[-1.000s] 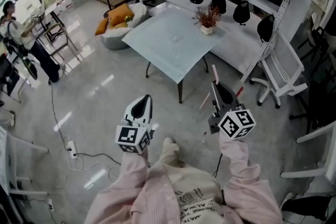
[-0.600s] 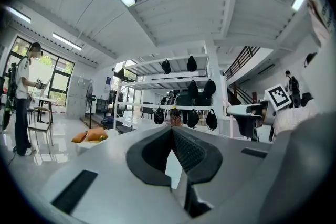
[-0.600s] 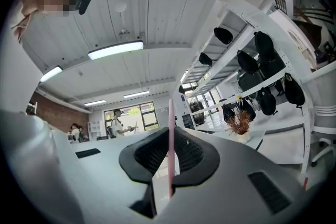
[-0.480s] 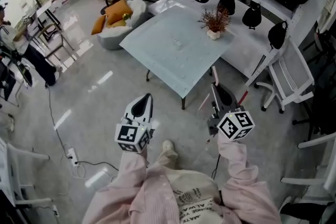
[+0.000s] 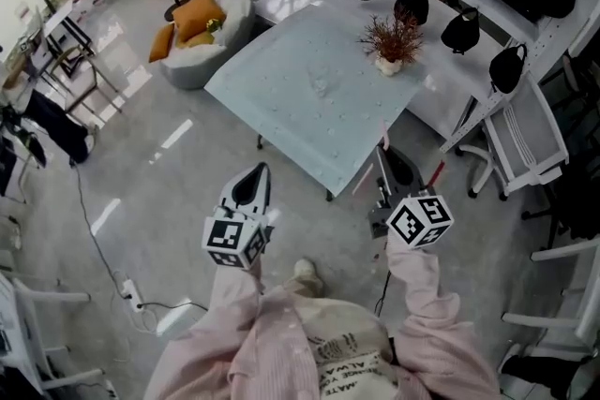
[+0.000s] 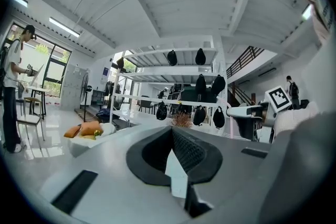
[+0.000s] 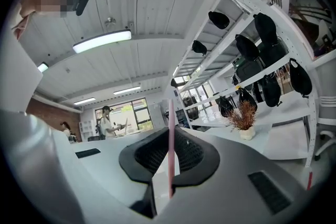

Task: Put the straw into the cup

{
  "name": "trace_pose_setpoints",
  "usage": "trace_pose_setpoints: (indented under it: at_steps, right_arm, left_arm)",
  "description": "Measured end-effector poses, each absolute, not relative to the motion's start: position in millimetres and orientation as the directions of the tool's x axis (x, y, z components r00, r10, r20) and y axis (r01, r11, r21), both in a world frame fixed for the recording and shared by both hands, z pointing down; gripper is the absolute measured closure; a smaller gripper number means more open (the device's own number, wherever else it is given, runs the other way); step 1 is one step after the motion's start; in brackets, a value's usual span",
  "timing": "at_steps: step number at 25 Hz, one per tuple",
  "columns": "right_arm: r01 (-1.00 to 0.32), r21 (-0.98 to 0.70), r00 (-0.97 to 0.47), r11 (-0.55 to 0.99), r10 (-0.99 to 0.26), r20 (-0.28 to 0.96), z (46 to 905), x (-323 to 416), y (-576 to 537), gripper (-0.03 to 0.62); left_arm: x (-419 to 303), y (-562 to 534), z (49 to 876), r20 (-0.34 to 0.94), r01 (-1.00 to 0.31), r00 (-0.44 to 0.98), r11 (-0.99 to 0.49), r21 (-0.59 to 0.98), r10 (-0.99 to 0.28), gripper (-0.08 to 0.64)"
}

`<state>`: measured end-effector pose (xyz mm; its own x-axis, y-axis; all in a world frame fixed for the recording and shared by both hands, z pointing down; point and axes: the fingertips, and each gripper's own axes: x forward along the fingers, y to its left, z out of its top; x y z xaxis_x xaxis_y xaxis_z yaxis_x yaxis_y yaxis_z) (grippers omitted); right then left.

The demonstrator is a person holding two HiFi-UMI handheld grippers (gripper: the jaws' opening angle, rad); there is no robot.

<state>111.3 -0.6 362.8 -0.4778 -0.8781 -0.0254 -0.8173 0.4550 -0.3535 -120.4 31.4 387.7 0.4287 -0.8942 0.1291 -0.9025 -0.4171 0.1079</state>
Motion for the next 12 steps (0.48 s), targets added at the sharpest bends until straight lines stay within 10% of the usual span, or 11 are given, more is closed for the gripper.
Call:
trace_pose_setpoints:
  at_steps: [12]
  right_arm:
    - [-0.839,-0.361,-0.427,0.407,-0.904,-0.025,368.0,96.5,-58.2,0.566]
  left_arm:
    - [-145.1,-32.3,394.9,0.113,-0.887,0.458,-0.443,0.133,-0.882,0.561]
